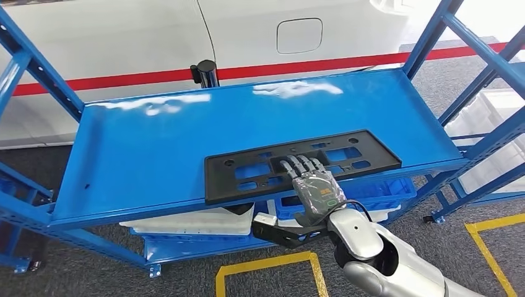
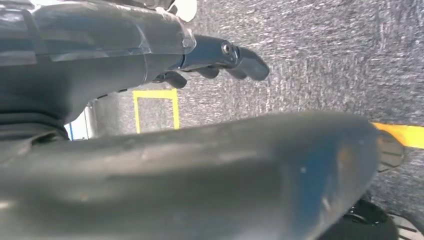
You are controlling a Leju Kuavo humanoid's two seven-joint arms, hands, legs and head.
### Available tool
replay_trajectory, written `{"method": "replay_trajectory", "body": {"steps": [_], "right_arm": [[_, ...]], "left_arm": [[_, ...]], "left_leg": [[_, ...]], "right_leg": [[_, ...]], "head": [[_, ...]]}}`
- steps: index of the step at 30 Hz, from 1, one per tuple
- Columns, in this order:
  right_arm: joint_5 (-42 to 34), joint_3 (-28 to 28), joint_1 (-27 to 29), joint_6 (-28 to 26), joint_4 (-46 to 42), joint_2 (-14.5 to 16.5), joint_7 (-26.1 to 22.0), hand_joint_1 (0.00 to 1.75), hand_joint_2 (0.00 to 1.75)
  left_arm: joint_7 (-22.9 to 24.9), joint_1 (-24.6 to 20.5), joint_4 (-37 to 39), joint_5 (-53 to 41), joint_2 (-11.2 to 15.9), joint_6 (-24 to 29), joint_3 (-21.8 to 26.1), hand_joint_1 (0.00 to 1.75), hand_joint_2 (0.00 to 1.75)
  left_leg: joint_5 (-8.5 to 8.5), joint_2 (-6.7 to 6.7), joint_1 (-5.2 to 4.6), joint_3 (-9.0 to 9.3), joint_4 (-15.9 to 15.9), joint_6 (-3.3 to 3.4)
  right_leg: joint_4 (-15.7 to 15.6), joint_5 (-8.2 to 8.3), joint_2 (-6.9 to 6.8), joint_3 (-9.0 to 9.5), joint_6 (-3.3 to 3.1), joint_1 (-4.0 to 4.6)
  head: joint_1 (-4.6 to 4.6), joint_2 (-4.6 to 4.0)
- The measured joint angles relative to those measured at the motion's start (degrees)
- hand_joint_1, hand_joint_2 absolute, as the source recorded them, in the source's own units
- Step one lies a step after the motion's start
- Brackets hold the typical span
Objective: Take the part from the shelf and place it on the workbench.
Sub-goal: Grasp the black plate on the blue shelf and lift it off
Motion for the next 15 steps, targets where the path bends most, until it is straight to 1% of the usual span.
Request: {"method": "replay_trajectory", "body": {"steps": [1,2,3,4,5,6,7,8,9,10,11,12,13,14,15], "right_arm": [[0.0,0.0,0.0,0.0,0.0,0.0,0.0,0.0,1.75],[0.0,0.0,-0.1,0.0,-0.1,0.0,0.0,0.0,1.75],[0.0,0.0,-0.1,0.0,-0.1,0.0,0.0,0.0,1.75],[0.0,0.0,0.0,0.0,-0.1,0.0,0.0,0.0,1.75],[0.0,0.0,0.0,0.0,-0.1,0.0,0.0,0.0,1.75],[-0.1,0.0,0.0,0.0,-0.1,0.0,0.0,0.0,1.75],[-0.1,0.0,0.0,0.0,-0.1,0.0,0.0,0.0,1.75],[-0.2,0.1,0.0,0.0,-0.1,0.0,0.0,0.0,1.75],[-0.2,0.1,0.0,0.1,-0.1,0.0,0.0,0.0,1.75],[-0.2,0.0,0.0,0.1,-0.1,0.0,0.0,0.0,1.75],[-0.2,0.0,0.0,0.2,-0.1,0.0,0.0,0.0,1.75],[-0.2,0.0,0.0,0.2,0.0,0.0,0.0,0.0,1.75],[-0.2,0.0,0.0,0.2,0.0,0.0,0.0,0.0,1.75],[-0.2,0.0,0.0,0.2,0.0,0.0,0.0,0.0,1.75],[-0.2,0.0,0.0,0.2,0.0,0.0,0.0,0.0,1.75]], "left_arm": [[0.0,0.0,0.0,0.0,0.0,0.0,0.0,0.0,0.0],[0.0,0.0,0.0,0.0,0.0,0.0,0.0,0.0,0.0],[0.0,0.0,0.0,0.0,0.0,0.0,0.0,0.0,0.0],[0.0,0.0,0.0,0.0,0.0,0.0,0.0,0.0,0.0],[0.0,0.0,0.0,0.0,-0.1,0.0,0.0,0.0,0.0],[0.0,0.1,0.0,0.0,-0.1,0.0,0.0,0.0,0.0],[0.1,0.1,0.0,0.0,-0.1,0.0,0.0,0.0,0.0],[0.1,0.1,0.0,0.0,-0.1,0.0,0.0,0.0,0.0],[0.1,0.2,0.0,0.0,-0.1,0.0,0.0,0.0,0.0],[0.1,0.2,0.0,0.0,-0.1,0.0,0.0,0.0,0.0],[0.1,0.2,0.0,0.0,-0.1,0.0,0.0,0.0,0.0],[0.1,0.2,0.0,0.0,-0.1,0.0,0.0,0.0,0.0],[0.0,0.1,0.0,0.1,-0.1,0.0,0.0,0.0,0.0],[-0.1,0.1,0.0,0.2,-0.1,0.0,0.0,0.0,0.0],[-0.3,0.1,0.0,0.4,-0.2,0.0,0.0,0.0,0.0]], "left_leg": [[-0.66,0.06,0.02,-0.33,0.9,-0.29],[-1.81,0.1,0.04,-1.44,3.2,-0.52],[-3.27,0.11,0.07,-3.35,6.8,-0.68],[-4.76,0.1,0.09,-5.88,10.9,-0.79],[-5.73,0.08,0.11,-8.43,14.7,-0.85],[-5.6,0.07,0.12,-10.28,16.9,-0.85],[-4.24,0.06,0.12,-11.08,16.9,-0.77],[-1.69,0.07,0.11,-10.68,14.5,-0.62],[1.25,0.09,0.11,-9.53,10.7,-0.42],[3.37,0.12,0.04,-8.2,7.1,-0.23],[4.64,0.15,-0.01,-7.04,4.1,0.0],[4.91,0.15,-0.08,-6.46,2.7,0.19],[4.63,0.13,-0.11,-6.24,2.2,0.35],[4.6,0.1,-0.07,-6.16,2.0,0.46],[4.61,0.04,-0.06,-6.15,1.9,0.48]], "right_leg": [[-0.1,-0.14,-0.02,0.23,-0.36,-0.08],[-0.3,-0.24,-0.09,0.49,-0.66,-0.19],[-0.4,-0.39,-0.18,0.66,-0.93,-0.21],[-0.4,-0.57,-0.25,0.79,-1.12,-0.18],[-0.4,-0.74,-0.28,0.92,-1.25,-0.13],[-0.4,-0.95,-0.26,1.12,-1.3,-0.09],[-0.4,-1.17,-0.21,1.4,-1.27,-0.07],[-0.4,-1.45,-0.14,1.82,-1.17,-0.07],[-0.4,-1.77,-0.09,2.25,-0.99,-0.08],[-0.4,-2.08,-0.05,2.62,-0.73,0.0],[-0.3,-2.33,-0.02,2.82,-0.44,0.08],[-0.3,-2.46,0.0,2.88,-0.15,0.15],[-0.2,-2.59,0.02,2.89,0.07,0.25],[-0.2,-2.63,0.04,2.9,-0.07,0.25],[-0.2,-2.68,0.02,2.99,-0.39,0.26]], "head": [[-0.24,0.0],[-0.58,0.0],[-0.97,0.0],[-1.32,0.0],[-1.54,0.0],[-1.61,0.0],[-1.69,0.0],[-1.84,0.0],[-2.05,0.0],[-2.29,0.0],[-2.52,0.0],[-2.59,0.0],[-2.59,0.0],[-2.52,0.0],[-2.35,0.0]]}}
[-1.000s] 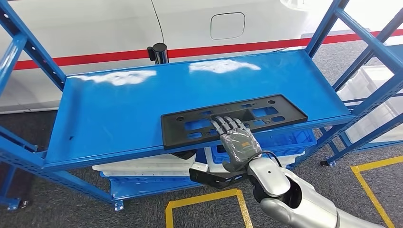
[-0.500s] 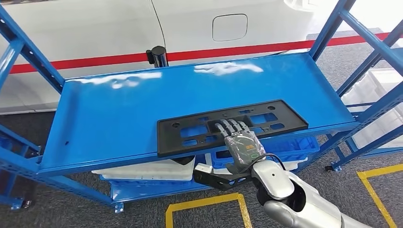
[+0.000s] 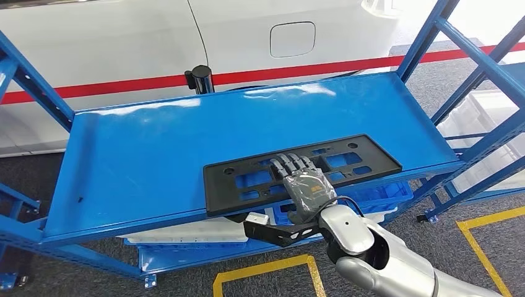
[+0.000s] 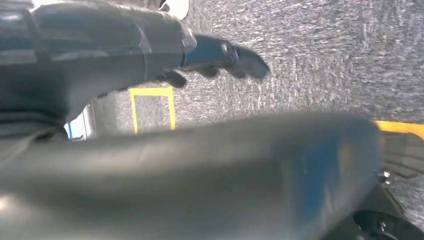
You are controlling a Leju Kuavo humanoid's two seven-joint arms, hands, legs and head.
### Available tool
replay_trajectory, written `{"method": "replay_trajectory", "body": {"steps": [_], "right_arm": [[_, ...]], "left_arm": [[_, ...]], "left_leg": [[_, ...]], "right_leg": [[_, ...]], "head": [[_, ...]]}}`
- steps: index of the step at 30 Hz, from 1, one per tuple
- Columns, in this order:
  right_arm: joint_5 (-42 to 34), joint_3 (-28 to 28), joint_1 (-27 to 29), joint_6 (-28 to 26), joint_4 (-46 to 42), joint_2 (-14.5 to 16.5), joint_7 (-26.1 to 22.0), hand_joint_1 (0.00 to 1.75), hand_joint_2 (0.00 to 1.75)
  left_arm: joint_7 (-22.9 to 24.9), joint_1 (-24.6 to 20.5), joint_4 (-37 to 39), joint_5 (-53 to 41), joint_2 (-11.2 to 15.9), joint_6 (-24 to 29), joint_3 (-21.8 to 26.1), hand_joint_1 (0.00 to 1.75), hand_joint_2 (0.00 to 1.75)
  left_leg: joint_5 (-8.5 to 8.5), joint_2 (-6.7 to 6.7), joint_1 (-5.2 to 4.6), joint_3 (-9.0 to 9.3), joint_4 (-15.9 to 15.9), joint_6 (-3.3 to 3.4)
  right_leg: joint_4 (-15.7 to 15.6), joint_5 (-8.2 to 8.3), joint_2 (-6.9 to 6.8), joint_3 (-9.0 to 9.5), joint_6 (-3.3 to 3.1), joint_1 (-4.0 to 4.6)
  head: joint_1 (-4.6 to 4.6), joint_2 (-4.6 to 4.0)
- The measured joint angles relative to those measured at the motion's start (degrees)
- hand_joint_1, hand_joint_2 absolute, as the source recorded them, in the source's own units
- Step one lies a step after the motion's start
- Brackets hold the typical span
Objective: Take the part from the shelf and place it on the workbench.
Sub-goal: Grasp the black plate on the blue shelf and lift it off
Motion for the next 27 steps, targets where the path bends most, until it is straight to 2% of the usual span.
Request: {"method": "replay_trajectory", "body": {"steps": [2,3,6,9,14,27], "right_arm": [[0.0,0.0,0.0,0.0,0.0,-0.1,0.0,0.0,1.75],[0.0,-0.1,0.0,0.0,0.0,-0.2,0.0,0.0,1.75],[-0.1,-0.1,0.0,0.0,0.0,-0.2,0.0,0.0,1.75],[-0.2,-0.1,0.0,-0.1,0.0,-0.2,0.0,0.0,1.75],[-0.4,-0.1,0.0,-0.2,0.0,-0.2,0.0,0.0,1.75],[-0.6,-0.3,0.3,-0.1,0.4,-0.2,0.0,0.0,1.75]], "left_arm": [[-0.2,0.0,0.0,0.2,0.0,0.0,0.0,0.0,0.0],[-0.2,0.1,0.0,0.2,0.0,0.0,0.0,0.0,0.0],[-0.3,0.0,0.0,0.2,0.0,0.0,0.0,0.0,0.0],[-0.4,0.0,0.0,0.2,0.1,0.0,0.0,0.0,0.0],[-0.4,0.0,0.0,0.2,0.2,0.0,0.0,0.0,0.0],[0.1,0.0,0.0,0.3,0.3,-0.2,-0.3,0.0,0.0]], "left_leg": [[-0.03,-0.11,0.0,0.04,-0.1,0.03],[-0.08,-0.15,-0.04,0.04,-0.1,0.1],[-0.26,-0.14,-0.13,0.05,-0.1,0.42],[-0.32,-0.11,-0.2,0.05,0.0,0.62],[-0.36,-0.09,-0.35,0.06,0.0,0.73],[-0.36,-0.09,-0.03,0.17,0.0,0.75]], "right_leg": [[-0.1,0.01,-0.03,0.15,-0.87,0.0],[-0.2,0.04,-0.05,0.22,-1.05,0.0],[-0.6,0.14,-0.06,0.42,-1.07,-0.02],[-0.9,0.24,-0.06,0.54,-0.78,-0.04],[-1.2,0.23,-0.06,0.68,1.12,-0.29],[-1.1,0.17,-0.06,0.69,1.28,0.01]], "head": [[0.19,0.0],[0.28,0.0],[0.4,0.0],[0.45,0.0],[0.43,0.0],[0.43,0.0]]}}
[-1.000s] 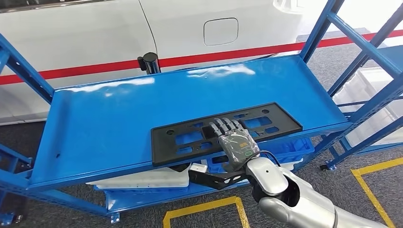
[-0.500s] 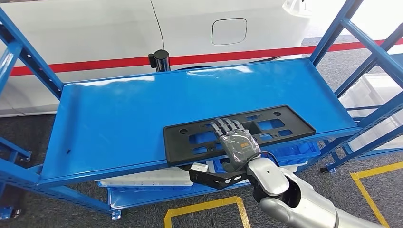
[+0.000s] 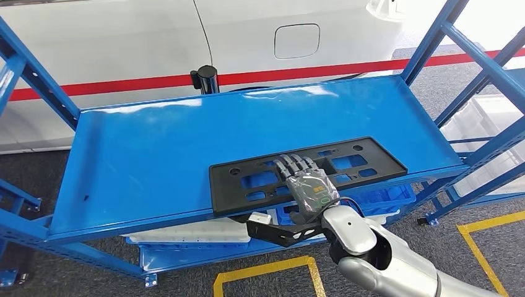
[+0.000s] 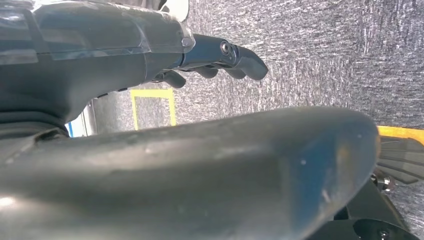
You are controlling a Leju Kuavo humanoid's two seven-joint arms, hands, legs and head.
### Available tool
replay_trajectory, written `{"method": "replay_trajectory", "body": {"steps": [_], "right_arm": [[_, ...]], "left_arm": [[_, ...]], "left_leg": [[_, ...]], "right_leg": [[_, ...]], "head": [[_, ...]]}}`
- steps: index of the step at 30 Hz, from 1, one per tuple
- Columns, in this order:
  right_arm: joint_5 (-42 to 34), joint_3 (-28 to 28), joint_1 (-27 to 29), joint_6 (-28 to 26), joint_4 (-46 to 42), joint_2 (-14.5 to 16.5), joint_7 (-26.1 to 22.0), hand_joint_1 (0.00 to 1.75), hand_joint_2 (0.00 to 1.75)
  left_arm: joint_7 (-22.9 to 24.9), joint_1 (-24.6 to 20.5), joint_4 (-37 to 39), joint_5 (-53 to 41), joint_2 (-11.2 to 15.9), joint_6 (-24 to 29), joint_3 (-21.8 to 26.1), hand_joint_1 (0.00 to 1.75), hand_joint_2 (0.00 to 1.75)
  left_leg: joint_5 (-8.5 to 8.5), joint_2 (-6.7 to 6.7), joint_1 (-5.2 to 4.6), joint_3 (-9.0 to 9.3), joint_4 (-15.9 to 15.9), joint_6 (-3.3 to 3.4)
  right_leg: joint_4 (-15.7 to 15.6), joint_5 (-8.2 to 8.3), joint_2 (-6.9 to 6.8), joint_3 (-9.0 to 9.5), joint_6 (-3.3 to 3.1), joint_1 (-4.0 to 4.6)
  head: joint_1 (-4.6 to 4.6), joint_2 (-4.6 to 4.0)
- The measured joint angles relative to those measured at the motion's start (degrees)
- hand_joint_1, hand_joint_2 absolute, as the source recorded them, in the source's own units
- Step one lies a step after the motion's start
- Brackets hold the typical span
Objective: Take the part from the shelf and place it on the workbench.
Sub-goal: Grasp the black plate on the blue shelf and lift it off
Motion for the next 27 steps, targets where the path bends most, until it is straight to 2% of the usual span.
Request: {"method": "replay_trajectory", "body": {"steps": [27], "right_arm": [[0.1,-3.7,2.8,0.3,0.1,0.0,0.0,0.0,1.75]], "left_arm": [[0.3,0.0,0.0,0.3,0.1,0.0,-0.1,0.0,0.0]], "left_leg": [[0.0,-0.07,0.0,0.01,0.0,0.0]], "right_leg": [[0.0,-0.01,-0.01,0.03,-0.01,0.0]], "head": [[0.01,0.0]]}}
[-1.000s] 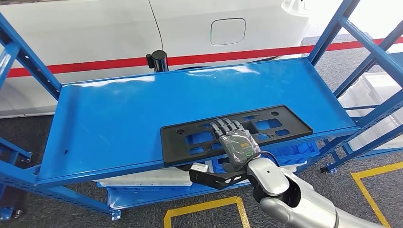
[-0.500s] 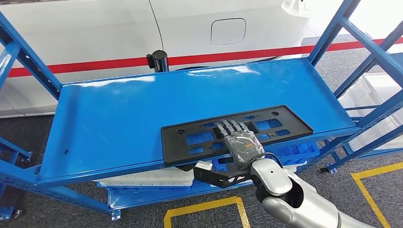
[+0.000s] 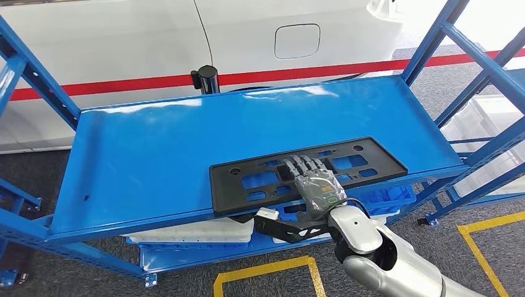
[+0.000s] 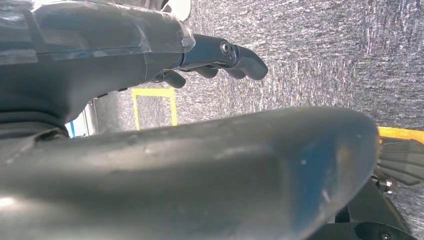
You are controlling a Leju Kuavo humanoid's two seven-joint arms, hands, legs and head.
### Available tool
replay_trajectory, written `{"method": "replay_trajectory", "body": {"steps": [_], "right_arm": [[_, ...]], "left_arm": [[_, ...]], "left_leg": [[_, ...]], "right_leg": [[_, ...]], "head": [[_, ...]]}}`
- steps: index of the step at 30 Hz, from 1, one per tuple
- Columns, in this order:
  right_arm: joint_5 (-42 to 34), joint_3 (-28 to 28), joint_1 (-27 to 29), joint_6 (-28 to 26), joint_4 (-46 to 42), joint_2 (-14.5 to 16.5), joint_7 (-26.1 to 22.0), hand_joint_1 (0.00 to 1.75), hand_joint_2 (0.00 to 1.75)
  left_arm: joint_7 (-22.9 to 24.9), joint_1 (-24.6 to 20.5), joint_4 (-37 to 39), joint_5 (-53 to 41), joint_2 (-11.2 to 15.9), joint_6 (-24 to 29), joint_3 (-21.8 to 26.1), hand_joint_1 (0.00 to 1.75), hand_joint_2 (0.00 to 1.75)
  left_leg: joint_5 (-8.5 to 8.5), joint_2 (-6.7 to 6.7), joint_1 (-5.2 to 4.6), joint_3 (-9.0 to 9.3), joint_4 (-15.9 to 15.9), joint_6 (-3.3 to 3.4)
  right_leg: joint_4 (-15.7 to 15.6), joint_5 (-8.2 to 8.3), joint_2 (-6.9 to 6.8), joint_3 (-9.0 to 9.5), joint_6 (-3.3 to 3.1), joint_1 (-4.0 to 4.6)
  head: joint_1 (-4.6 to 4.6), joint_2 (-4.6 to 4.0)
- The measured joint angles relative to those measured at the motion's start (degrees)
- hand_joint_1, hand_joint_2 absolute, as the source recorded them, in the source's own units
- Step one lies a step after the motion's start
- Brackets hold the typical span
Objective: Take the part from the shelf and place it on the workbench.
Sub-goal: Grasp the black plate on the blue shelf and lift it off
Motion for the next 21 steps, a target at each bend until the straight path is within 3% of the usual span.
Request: {"method": "replay_trajectory", "body": {"steps": [21], "right_arm": [[0.4,-0.9,1.0,1.5,0.0,0.1,0.0,0.0,1.75]], "left_arm": [[0.0,0.0,0.0,0.0,-0.1,0.0,0.0,0.0,0.0]], "left_leg": [[0.0,0.04,0.0,0.0,0.0,0.0]], "right_leg": [[0.0,0.0,0.0,0.01,0.0,0.0]], "head": [[0.01,0.0]]}}
